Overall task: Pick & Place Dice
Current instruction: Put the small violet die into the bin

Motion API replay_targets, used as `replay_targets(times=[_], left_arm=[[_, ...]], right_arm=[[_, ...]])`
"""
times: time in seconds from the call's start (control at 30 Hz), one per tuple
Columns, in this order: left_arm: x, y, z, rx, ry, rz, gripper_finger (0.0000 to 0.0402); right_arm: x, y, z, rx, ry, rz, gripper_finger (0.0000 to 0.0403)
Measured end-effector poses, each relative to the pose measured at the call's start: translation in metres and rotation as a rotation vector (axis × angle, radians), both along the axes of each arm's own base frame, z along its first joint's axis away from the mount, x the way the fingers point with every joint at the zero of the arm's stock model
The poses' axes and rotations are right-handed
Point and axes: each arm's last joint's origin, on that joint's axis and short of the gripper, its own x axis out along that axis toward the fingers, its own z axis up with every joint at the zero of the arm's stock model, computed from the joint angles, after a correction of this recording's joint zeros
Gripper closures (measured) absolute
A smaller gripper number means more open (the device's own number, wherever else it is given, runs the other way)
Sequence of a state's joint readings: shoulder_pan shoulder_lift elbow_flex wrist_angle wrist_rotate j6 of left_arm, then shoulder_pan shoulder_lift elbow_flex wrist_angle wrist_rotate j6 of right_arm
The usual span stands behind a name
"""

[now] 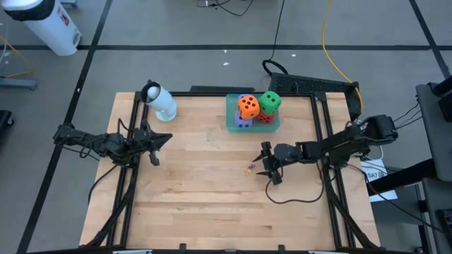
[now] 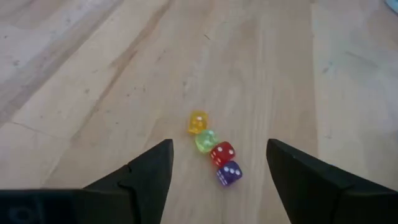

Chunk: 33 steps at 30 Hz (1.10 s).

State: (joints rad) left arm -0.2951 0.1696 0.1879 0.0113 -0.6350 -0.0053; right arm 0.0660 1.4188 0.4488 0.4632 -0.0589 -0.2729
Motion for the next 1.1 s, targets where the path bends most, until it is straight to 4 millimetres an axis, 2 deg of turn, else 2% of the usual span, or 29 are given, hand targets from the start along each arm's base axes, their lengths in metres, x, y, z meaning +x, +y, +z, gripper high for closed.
replay_targets(times=[0.3,0.57,0.83,1.1], left_arm=[[0.0,0.0,0.0,0.0,0.0,0.0,0.0382],[0.0,0.0,0.0,0.002,0.003,0.0,0.0382],[0.0,0.0,0.0,0.002,0.005,0.0,0.0382],[0.0,0.0,-0.001,0.007,0.01,0.0,0.0382]], right_arm=[[0.006,-0.015,-0.023,0.035,0.069,-0.033,0.016],[0.008,-0.017,-0.024,0.07,0.05,0.014,0.0182],[0.01,-0.022,-0.032,0.056,0.083,-0.052,0.0197],[0.013,-0.025,-0.037,0.065,0.088,-0.035,0.0208]])
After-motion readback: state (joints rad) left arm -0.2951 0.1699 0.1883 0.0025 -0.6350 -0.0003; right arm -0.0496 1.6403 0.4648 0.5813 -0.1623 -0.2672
